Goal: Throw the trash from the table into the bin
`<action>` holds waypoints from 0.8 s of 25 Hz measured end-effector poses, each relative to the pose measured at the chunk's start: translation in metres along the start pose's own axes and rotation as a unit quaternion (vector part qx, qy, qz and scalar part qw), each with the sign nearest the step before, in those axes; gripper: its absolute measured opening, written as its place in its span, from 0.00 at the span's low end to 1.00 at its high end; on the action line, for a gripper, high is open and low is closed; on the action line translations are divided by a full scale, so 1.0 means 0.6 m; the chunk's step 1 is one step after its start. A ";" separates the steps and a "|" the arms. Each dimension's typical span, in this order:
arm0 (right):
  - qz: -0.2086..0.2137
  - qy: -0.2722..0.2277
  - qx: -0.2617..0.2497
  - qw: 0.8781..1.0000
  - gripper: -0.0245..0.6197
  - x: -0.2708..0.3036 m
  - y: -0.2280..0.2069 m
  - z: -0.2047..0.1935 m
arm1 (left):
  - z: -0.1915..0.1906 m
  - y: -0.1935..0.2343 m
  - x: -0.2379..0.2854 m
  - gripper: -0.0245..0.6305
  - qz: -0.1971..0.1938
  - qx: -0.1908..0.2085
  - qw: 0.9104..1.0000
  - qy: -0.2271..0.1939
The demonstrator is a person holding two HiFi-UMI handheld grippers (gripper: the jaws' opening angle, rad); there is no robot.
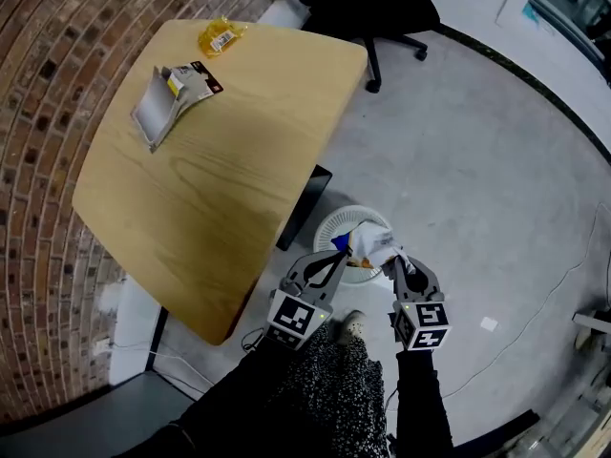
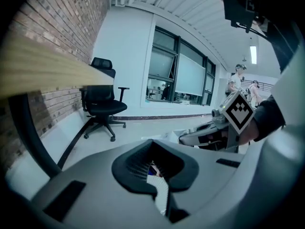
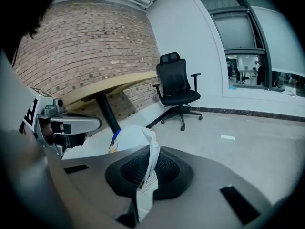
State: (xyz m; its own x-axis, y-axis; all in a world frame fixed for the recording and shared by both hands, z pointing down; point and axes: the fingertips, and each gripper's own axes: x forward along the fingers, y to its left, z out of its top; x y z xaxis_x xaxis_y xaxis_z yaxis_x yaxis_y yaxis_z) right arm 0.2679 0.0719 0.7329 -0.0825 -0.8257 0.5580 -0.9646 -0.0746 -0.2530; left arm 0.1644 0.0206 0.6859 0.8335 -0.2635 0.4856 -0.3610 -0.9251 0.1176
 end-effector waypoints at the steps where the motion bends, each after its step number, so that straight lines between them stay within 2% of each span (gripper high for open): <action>1: 0.000 0.004 0.002 1.000 0.06 0.010 -0.004 -0.013 | -0.012 0.005 0.010 0.05 0.002 -0.005 1.000 -0.001; 8: -0.003 0.029 0.003 1.000 0.06 0.080 -0.025 -0.103 | -0.099 0.030 0.067 0.05 0.001 -0.010 1.000 0.008; 16: -0.019 0.049 0.019 0.998 0.06 0.124 -0.037 -0.185 | -0.195 0.035 0.095 0.05 0.016 -0.056 0.998 0.025; 20: -0.023 0.056 0.026 0.998 0.06 0.136 -0.040 -0.206 | -0.213 0.033 0.104 0.05 0.014 -0.066 0.997 0.027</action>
State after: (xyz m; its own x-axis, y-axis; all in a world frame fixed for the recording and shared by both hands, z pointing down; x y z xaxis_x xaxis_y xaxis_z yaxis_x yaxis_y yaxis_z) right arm 0.2533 0.0753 0.8820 -0.0694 -0.7530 0.6543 -0.9538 -0.1421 -0.2647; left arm 0.1558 0.0205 0.8292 0.8003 -0.2698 0.5355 -0.4379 -0.8730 0.2146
